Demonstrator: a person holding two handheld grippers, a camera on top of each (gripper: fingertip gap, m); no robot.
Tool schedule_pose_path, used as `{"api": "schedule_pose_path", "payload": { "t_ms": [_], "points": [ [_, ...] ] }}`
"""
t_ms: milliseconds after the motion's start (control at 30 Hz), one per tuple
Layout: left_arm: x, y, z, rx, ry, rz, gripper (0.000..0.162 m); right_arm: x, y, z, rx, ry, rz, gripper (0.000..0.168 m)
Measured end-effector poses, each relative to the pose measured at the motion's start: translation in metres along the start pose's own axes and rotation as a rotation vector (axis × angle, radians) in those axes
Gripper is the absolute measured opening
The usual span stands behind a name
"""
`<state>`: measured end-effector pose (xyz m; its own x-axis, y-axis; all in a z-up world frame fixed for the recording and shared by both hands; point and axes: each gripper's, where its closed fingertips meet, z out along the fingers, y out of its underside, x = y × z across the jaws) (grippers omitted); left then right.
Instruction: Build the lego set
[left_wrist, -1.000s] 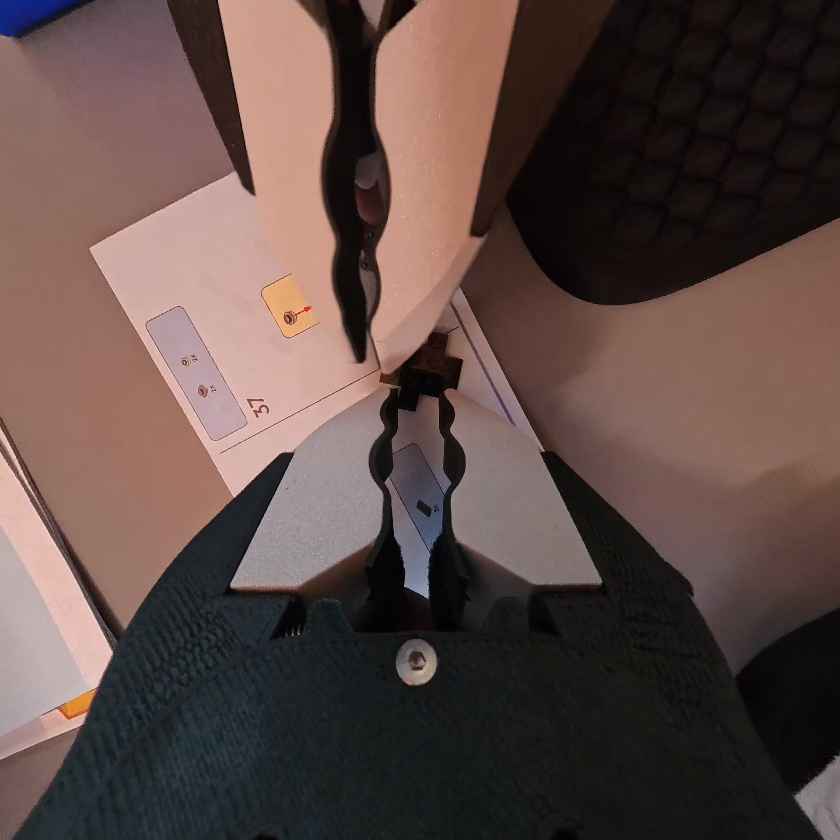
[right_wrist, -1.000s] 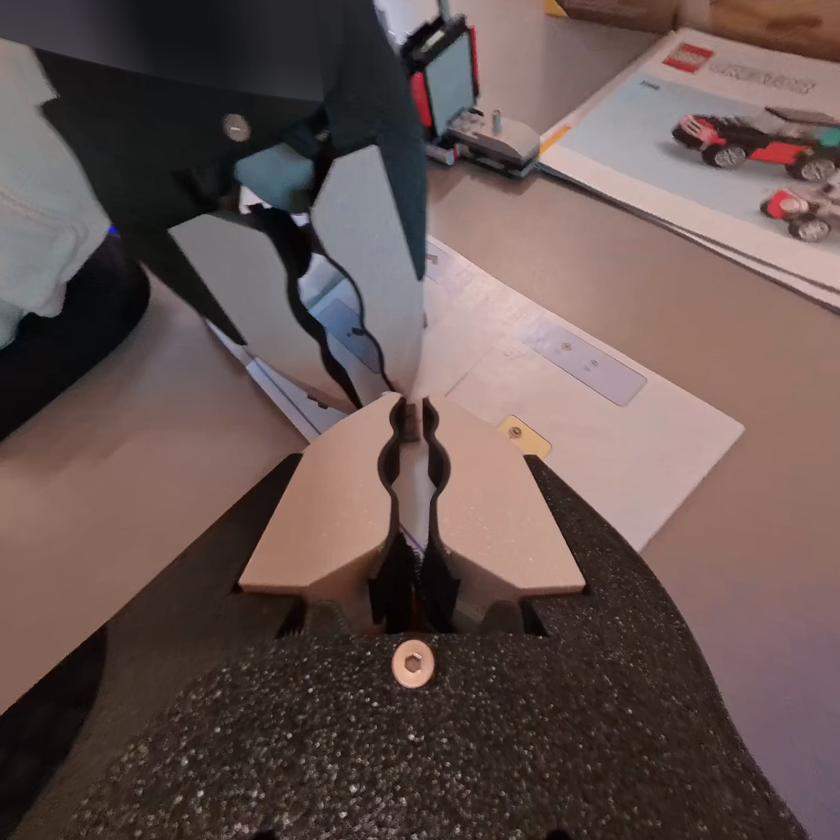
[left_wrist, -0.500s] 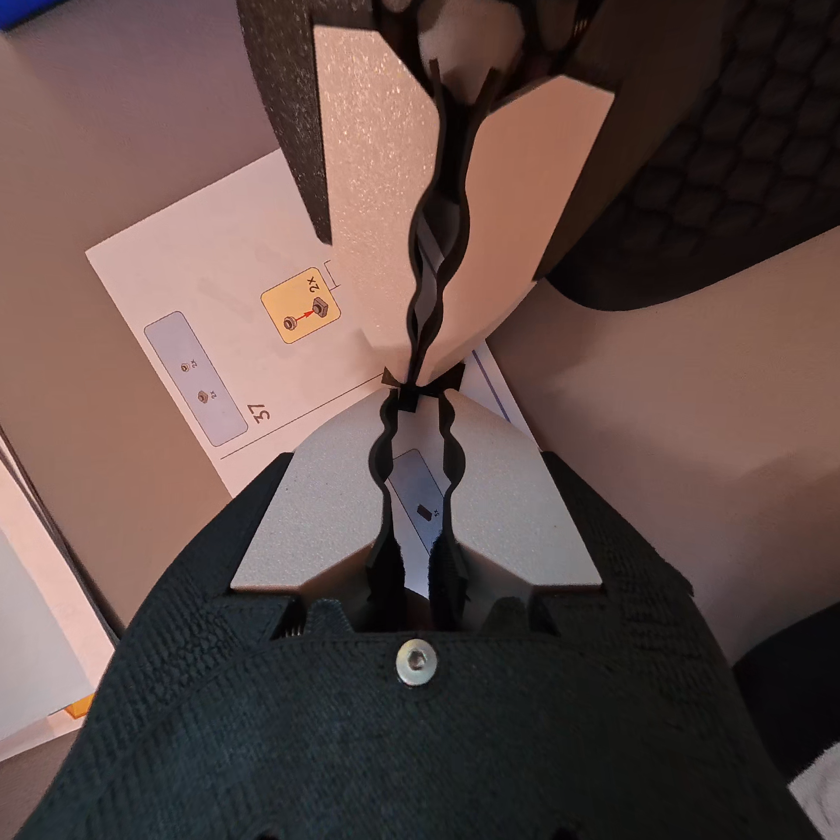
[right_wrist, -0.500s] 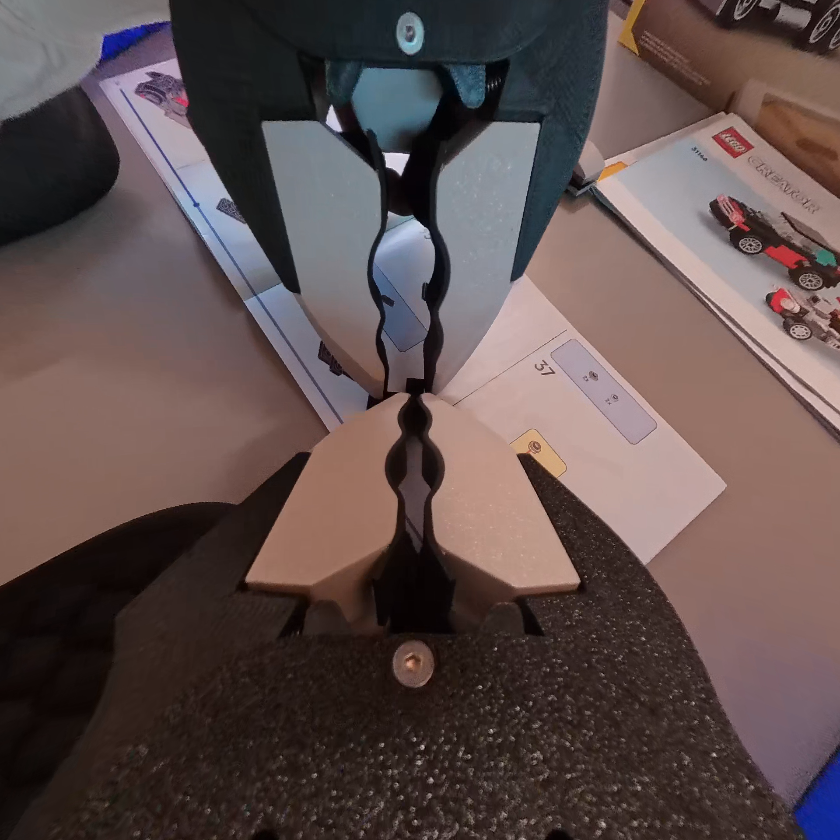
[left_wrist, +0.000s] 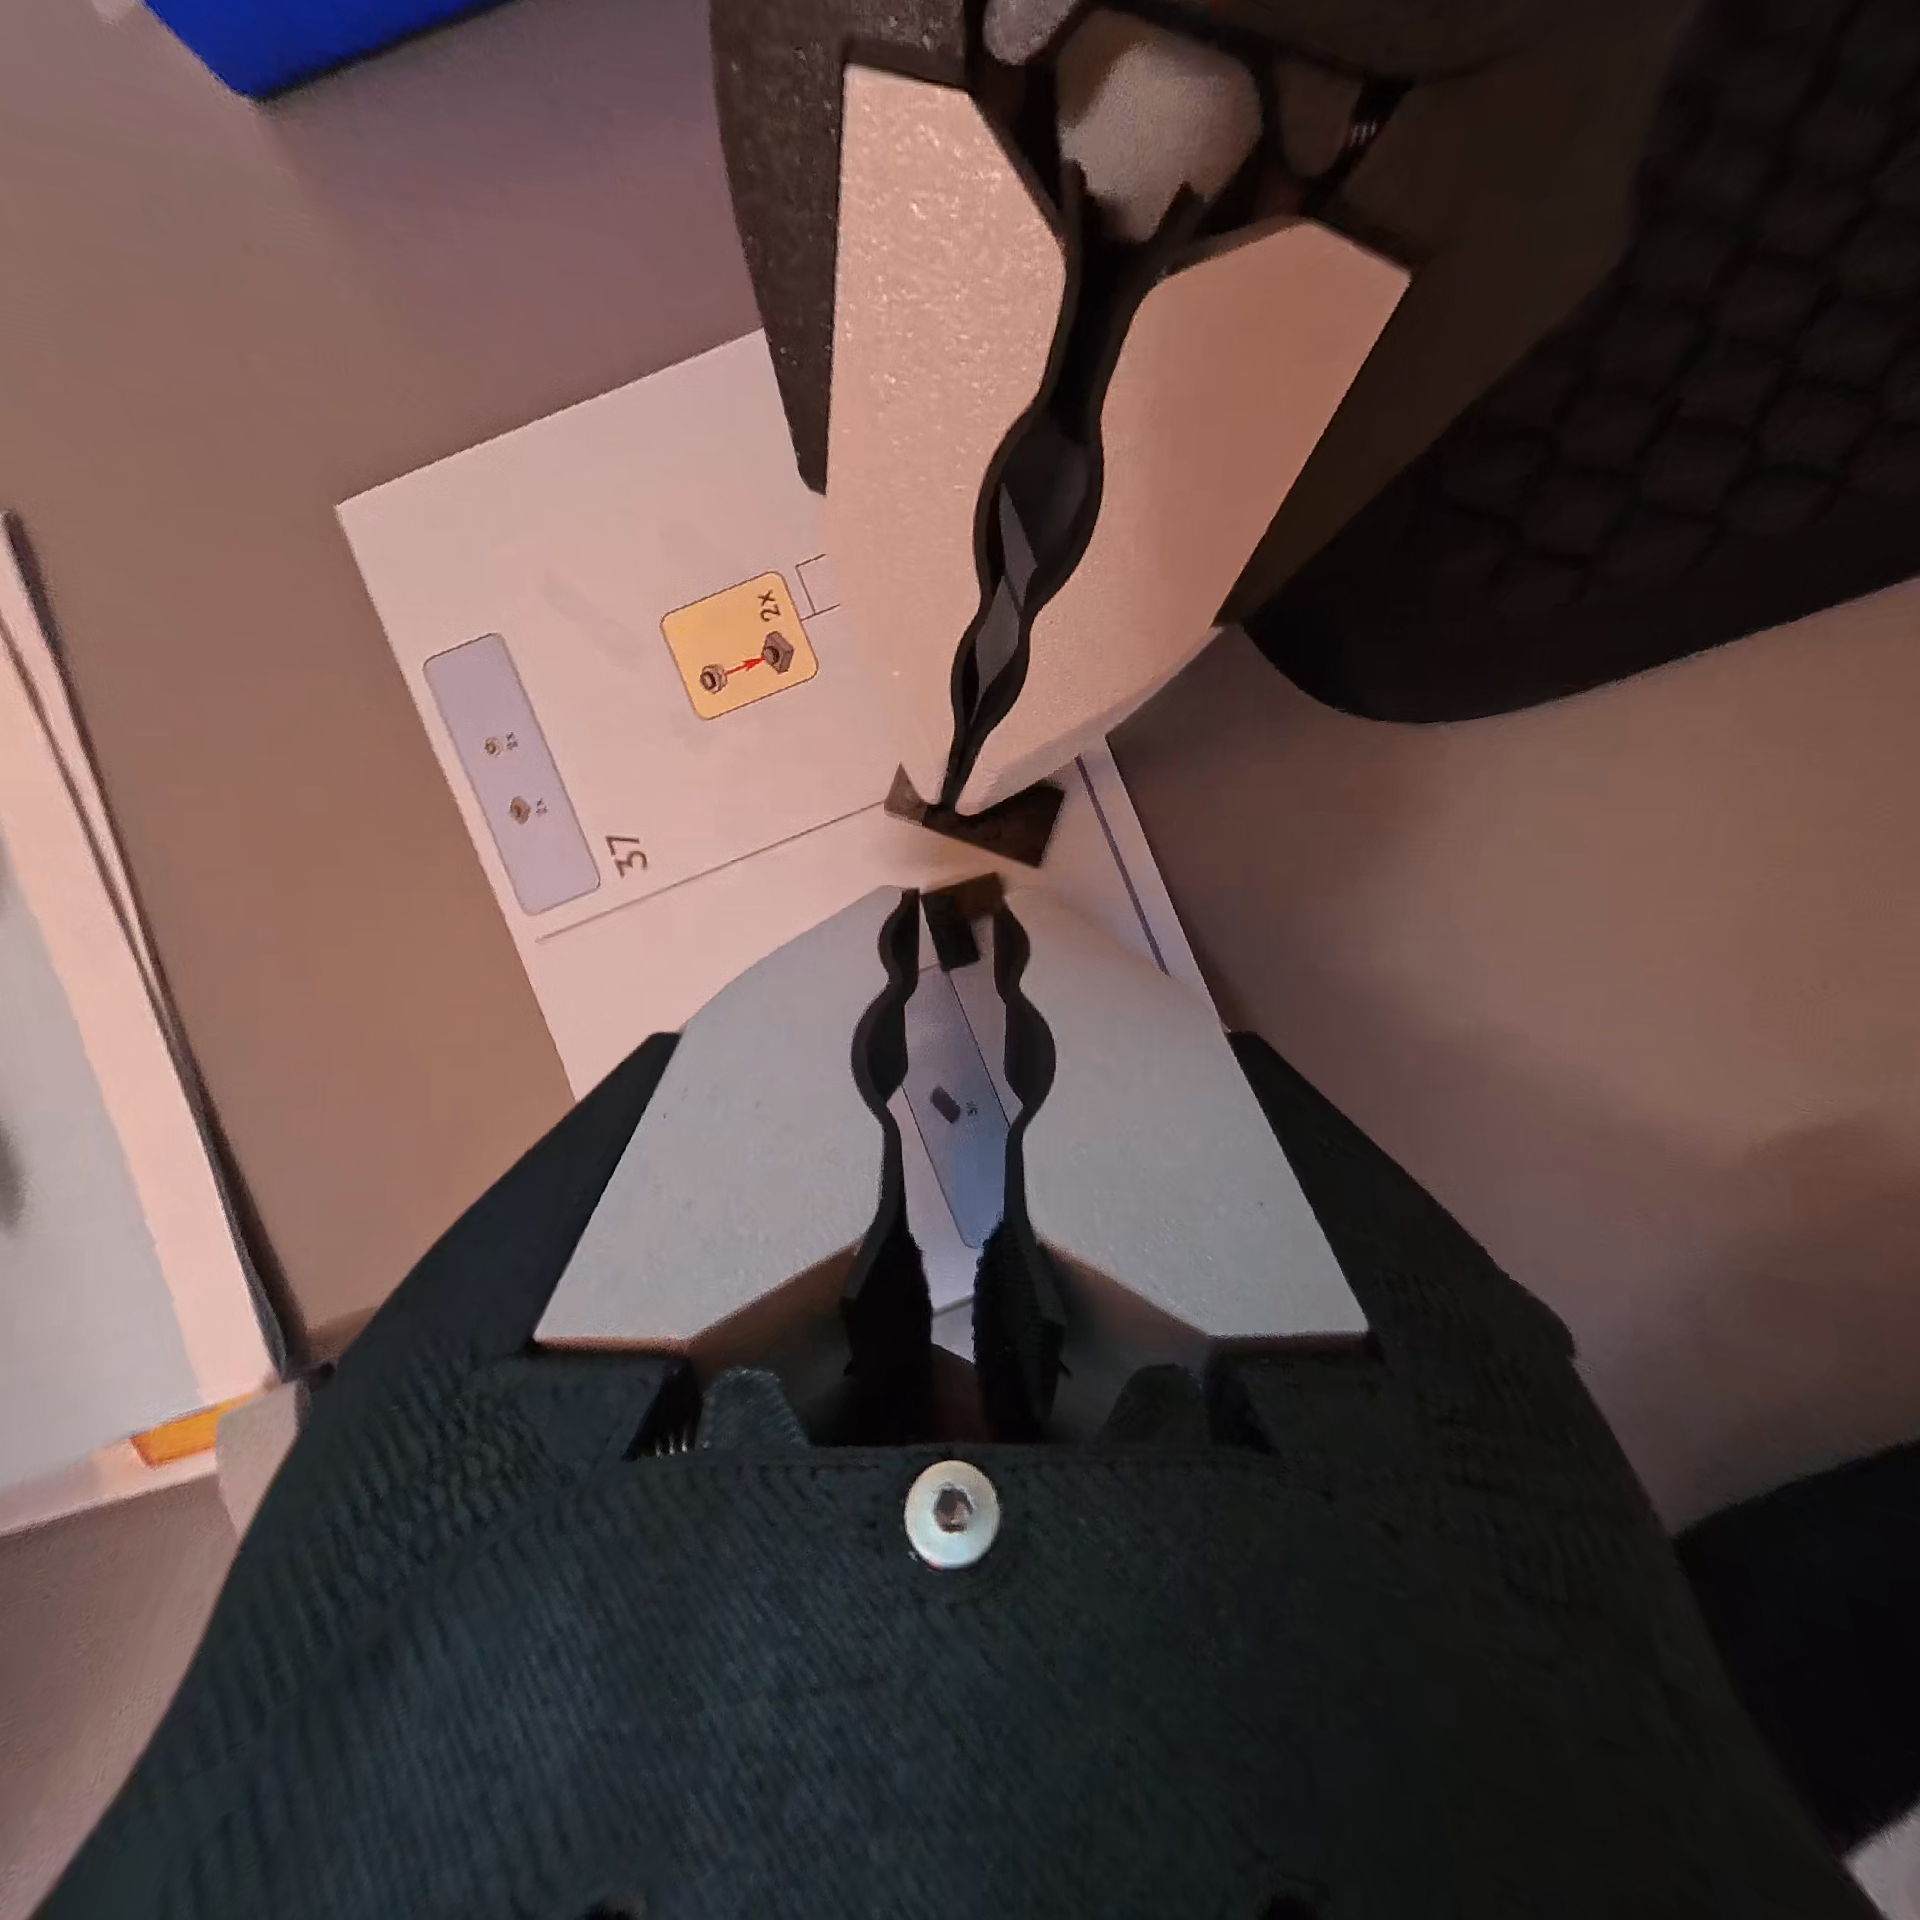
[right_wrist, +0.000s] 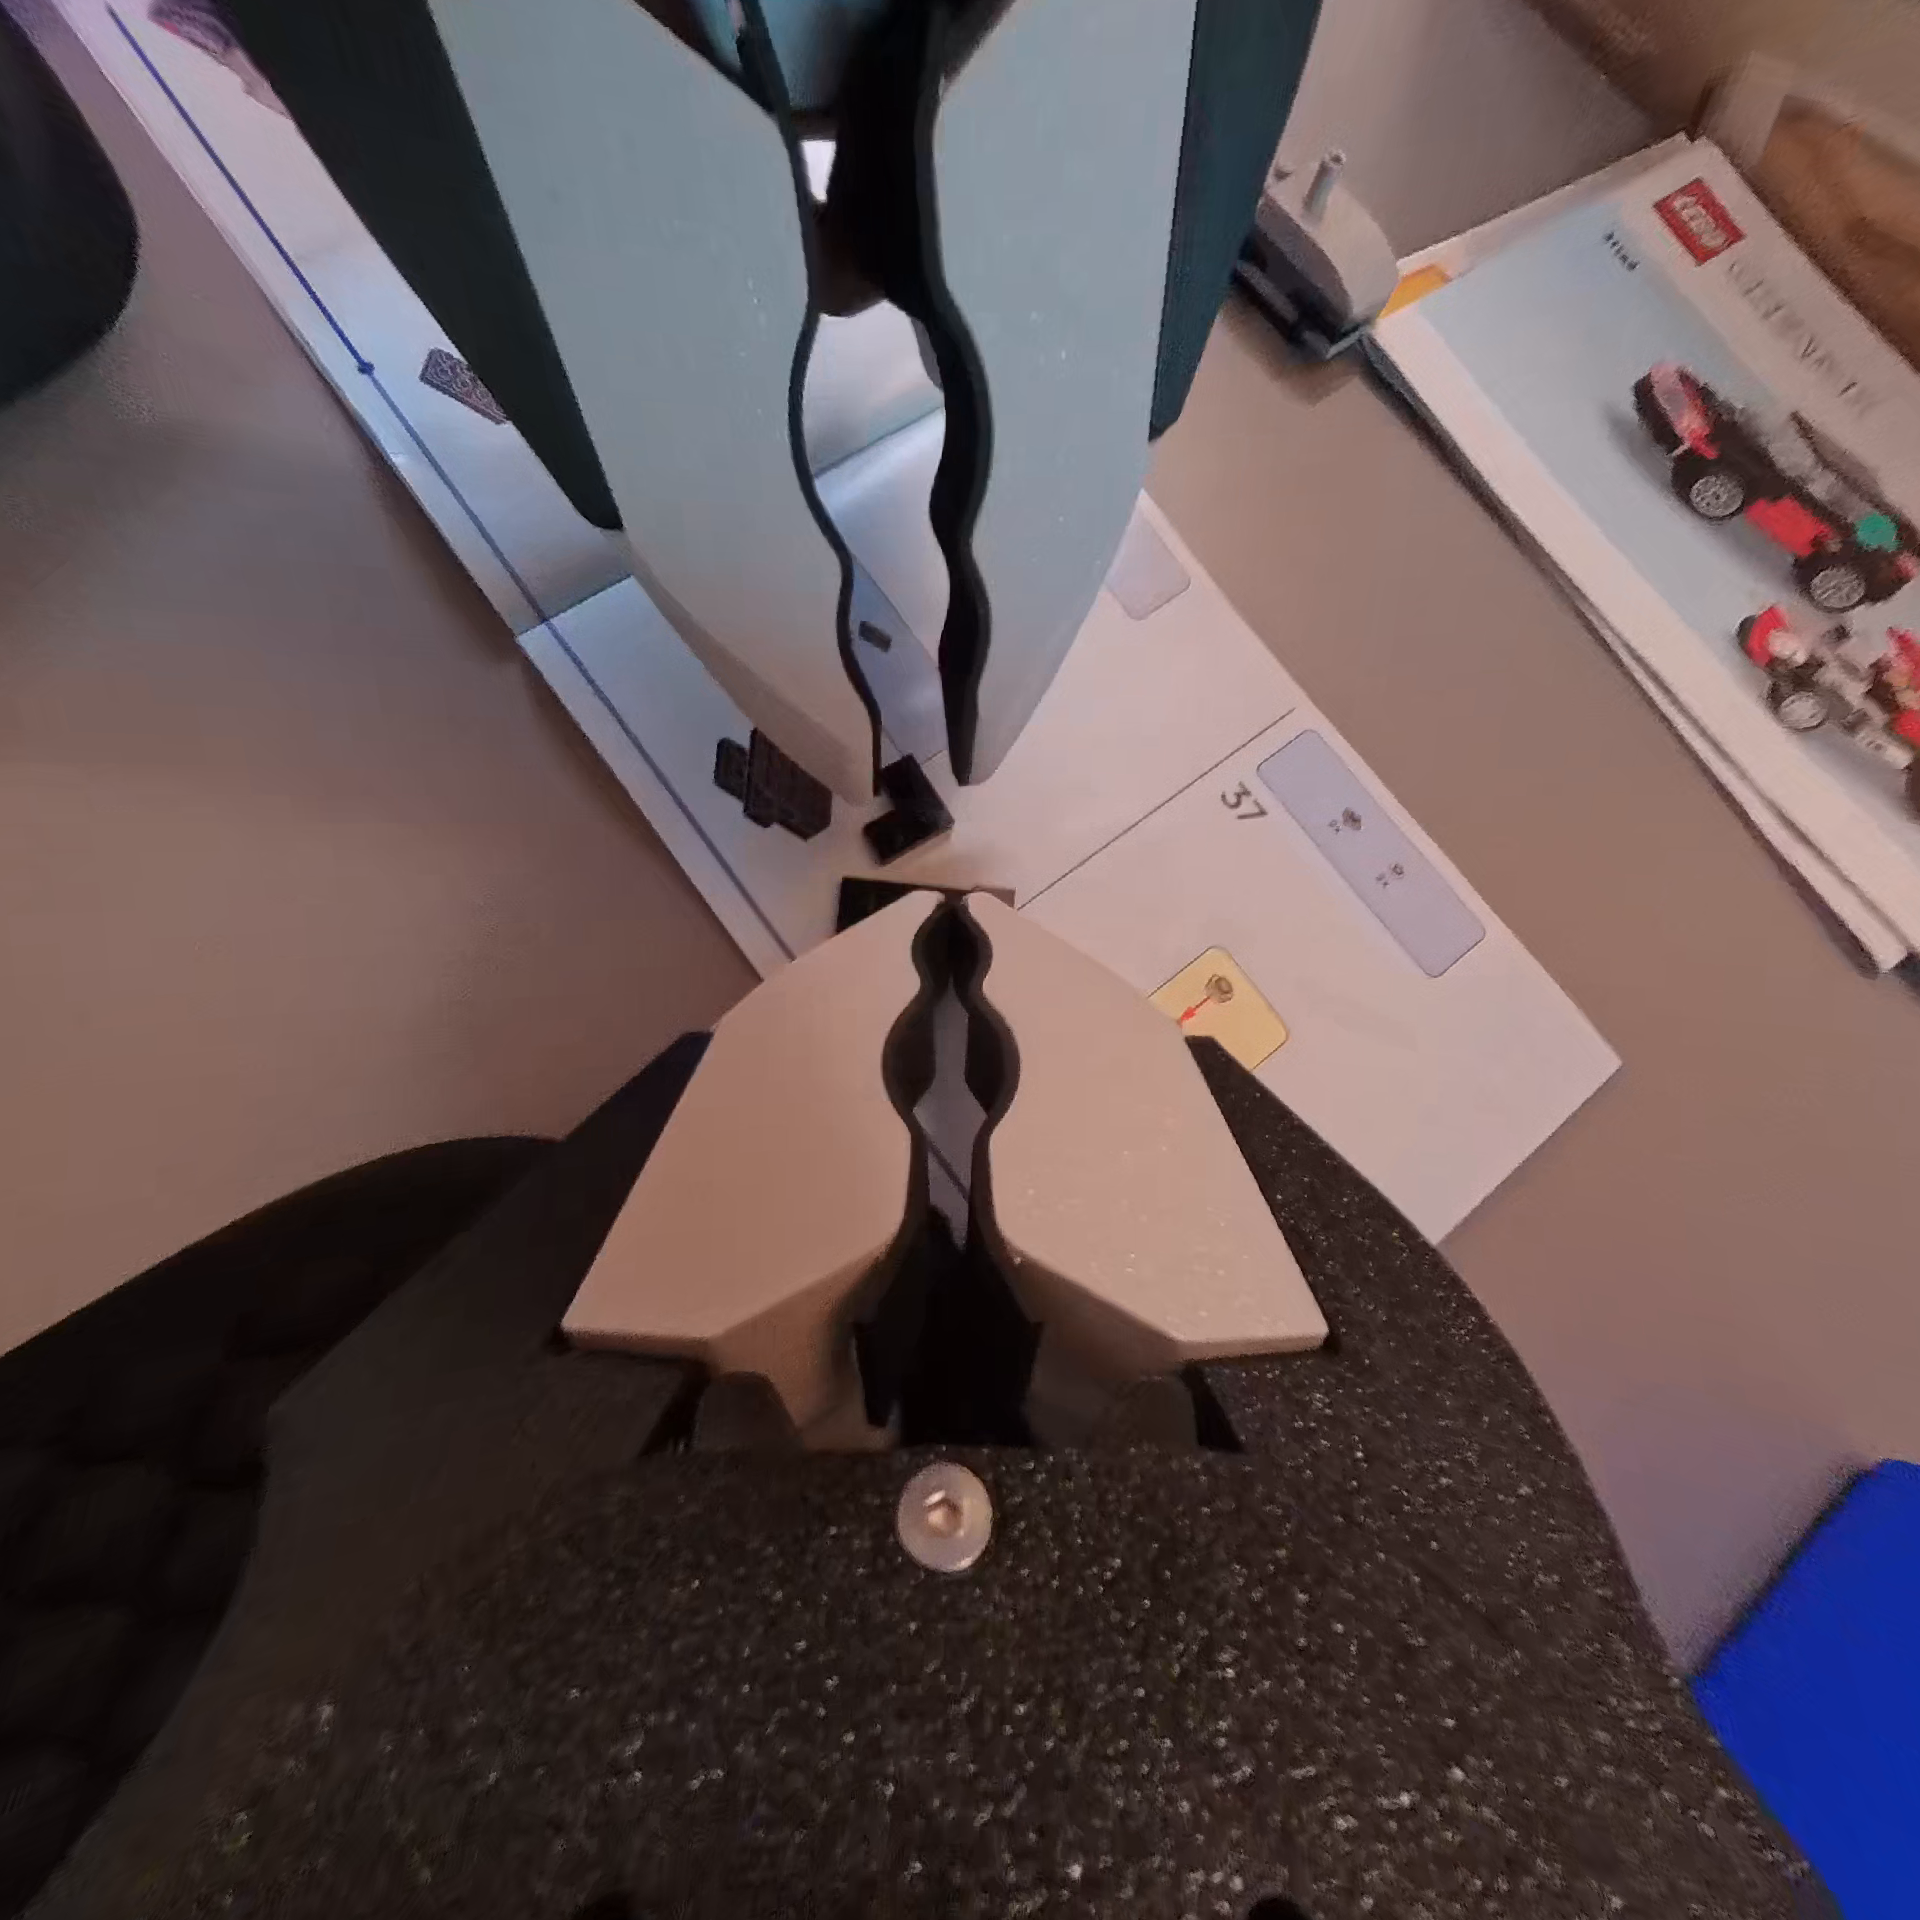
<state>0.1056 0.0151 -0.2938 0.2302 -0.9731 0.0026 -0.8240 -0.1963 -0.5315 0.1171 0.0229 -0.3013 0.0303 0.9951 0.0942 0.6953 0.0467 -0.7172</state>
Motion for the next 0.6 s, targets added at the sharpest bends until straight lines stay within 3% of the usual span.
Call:
{"api": "schedule_pose_path", "payload": {
  "t_ms": [200, 267, 367, 500, 600],
  "points": [
    [-0.002, 0.004, -0.007, 0.097, -0.085, -0.052, 0.012, 0.0, -0.004, 0.006, -0.089, 0.012, -0.061, 0.0],
    [-0.003, 0.006, -0.014, 0.148, -0.097, -0.073, 0.013, 0.002, -0.009, 0.001, 0.0, 0.027, -0.056, 0.008],
    [-0.002, 0.002, -0.014, 0.186, -0.081, -0.079, 0.016, 0.001, -0.01, -0.012, 0.054, -0.047, 0.05, 0.041],
    [-0.004, 0.016, 0.004, 0.066, -0.079, -0.06, 0.016, -0.002, 0.007, -0.011, -0.003, -0.061, 0.034, 0.048],
    [-0.003, 0.014, 0.006, 0.083, -0.064, -0.051, 0.015, -0.005, 0.003, -0.008, 0.022, -0.072, 0.031, 0.048]
  ]
}}
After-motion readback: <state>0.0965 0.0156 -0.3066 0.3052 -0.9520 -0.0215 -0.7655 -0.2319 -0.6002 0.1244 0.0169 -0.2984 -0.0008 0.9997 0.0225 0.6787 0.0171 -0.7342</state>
